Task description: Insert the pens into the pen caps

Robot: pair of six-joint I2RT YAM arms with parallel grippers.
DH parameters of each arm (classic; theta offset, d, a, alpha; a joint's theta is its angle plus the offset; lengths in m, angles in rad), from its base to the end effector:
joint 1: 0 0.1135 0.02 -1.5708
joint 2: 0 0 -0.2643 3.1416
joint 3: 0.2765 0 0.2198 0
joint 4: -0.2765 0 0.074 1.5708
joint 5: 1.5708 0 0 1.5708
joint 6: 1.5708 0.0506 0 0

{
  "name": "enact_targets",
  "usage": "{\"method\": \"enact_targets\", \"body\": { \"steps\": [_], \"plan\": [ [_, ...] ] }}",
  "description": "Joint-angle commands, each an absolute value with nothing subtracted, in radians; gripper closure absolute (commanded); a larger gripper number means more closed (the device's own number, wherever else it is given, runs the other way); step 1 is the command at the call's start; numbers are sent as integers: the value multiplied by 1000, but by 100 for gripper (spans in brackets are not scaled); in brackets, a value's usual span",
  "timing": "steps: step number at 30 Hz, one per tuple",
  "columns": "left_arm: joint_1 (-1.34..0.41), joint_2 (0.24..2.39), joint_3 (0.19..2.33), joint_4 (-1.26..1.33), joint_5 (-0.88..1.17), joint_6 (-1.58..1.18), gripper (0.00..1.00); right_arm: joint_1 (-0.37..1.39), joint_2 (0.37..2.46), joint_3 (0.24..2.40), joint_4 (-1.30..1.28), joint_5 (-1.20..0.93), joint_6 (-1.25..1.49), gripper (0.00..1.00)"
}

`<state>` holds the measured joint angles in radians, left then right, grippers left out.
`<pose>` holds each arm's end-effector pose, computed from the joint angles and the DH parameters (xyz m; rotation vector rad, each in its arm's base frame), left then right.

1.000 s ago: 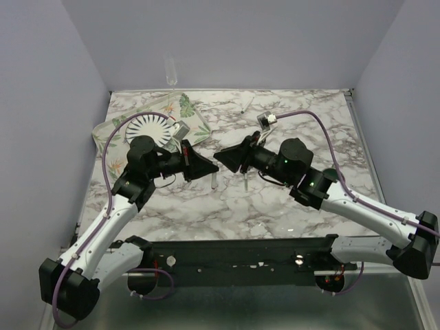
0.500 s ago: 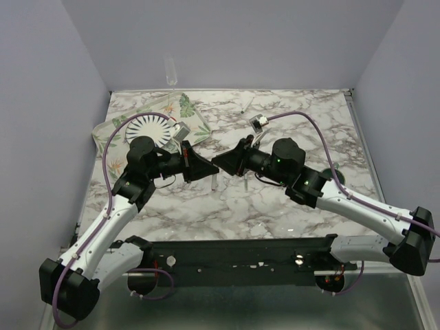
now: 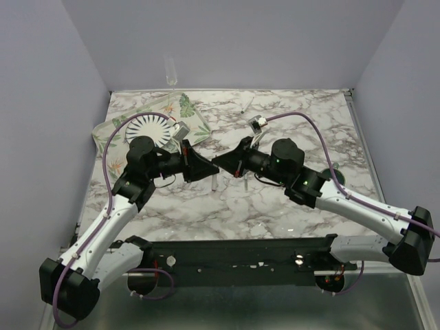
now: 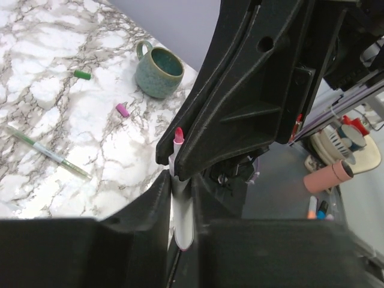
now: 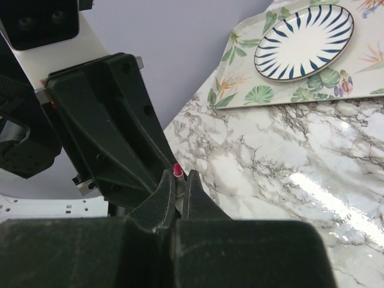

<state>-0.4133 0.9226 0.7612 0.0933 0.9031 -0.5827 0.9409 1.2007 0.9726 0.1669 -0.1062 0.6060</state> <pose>0.1524 -0.1102 0.3423 0.6138 1.7314 -1.4595 0.1536 0.2197 0.3629 -0.3862 1.7485 1.2432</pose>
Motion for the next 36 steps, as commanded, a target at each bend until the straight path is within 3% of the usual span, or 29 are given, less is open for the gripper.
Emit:
{"method": "enact_targets", "body": {
  "steps": [1,12,30,34,35,36],
  "plan": [
    [-416,936,750,156,953,-612,54,942,1161,977,190,-69,612,99],
    [-416,933,736,178,983,-624,50,940,1127,994,215,-28,601,99],
    [-423,943,718,229,1034,-657,54,939,1149,1048,190,-5,572,99],
    [-426,950,727,212,1031,-652,100,940,1152,1043,193,-9,574,99],
    [-426,948,733,193,1017,-632,100,940,1152,1048,192,-17,568,99],
    [-426,950,747,169,982,-621,100,939,1155,1054,178,-20,572,83]
  ]
}}
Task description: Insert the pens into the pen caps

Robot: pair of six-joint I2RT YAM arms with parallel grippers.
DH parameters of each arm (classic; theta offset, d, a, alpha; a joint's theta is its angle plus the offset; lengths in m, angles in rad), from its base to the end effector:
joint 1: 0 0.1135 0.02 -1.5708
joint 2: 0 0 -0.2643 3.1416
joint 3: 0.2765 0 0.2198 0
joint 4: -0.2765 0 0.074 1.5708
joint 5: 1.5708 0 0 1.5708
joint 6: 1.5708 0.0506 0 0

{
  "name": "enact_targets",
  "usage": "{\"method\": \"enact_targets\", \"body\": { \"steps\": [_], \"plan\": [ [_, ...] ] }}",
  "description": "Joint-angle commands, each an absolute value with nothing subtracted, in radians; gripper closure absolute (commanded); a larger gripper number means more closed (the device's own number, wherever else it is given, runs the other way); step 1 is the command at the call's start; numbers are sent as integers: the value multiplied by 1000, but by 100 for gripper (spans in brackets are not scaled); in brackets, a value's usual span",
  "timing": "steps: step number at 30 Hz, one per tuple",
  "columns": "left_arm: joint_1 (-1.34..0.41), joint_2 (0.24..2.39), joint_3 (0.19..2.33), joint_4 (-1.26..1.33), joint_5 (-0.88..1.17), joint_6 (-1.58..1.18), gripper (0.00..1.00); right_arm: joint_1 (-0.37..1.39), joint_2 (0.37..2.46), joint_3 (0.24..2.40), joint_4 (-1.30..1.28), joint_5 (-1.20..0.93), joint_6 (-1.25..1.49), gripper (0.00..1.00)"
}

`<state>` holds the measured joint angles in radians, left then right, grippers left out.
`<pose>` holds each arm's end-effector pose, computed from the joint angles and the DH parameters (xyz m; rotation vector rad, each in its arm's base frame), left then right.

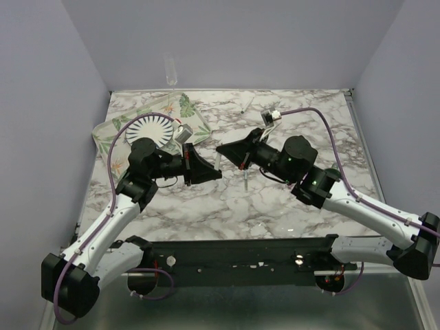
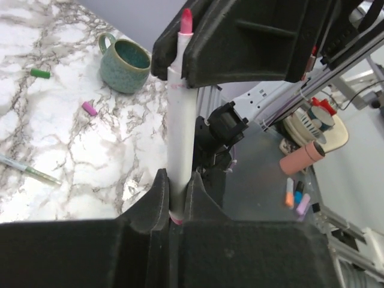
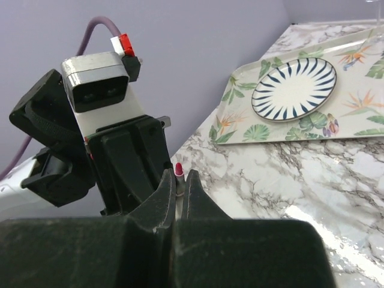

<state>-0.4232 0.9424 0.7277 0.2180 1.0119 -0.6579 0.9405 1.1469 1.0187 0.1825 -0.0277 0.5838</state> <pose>0.1509 -0.1150 0.3412 0.6940 1.6884 -1.5818 0.1480 0.2053 0.3936 -0.3164 1.6191 1.2191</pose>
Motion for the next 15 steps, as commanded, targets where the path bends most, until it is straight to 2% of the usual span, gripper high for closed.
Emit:
{"method": "enact_targets", "body": {
  "steps": [1,2,3,4,5,12,15],
  "plan": [
    [-426,951,753,132,959,-612,100,939,1155,1061,158,-17,577,72],
    [-426,951,759,115,937,-589,100,940,1154,1068,120,-12,586,62],
    [-426,950,773,98,886,-581,100,939,1151,1066,100,-9,594,47],
    [-426,945,781,66,858,-572,100,939,1135,1065,75,-6,604,39],
    [-426,945,791,48,833,-562,100,939,1126,1062,14,33,638,36],
    [-425,923,859,-64,542,-477,100,936,996,940,-294,290,859,32],
    [-423,911,851,-100,416,-457,100,864,991,904,-423,333,937,32]
  ]
}}
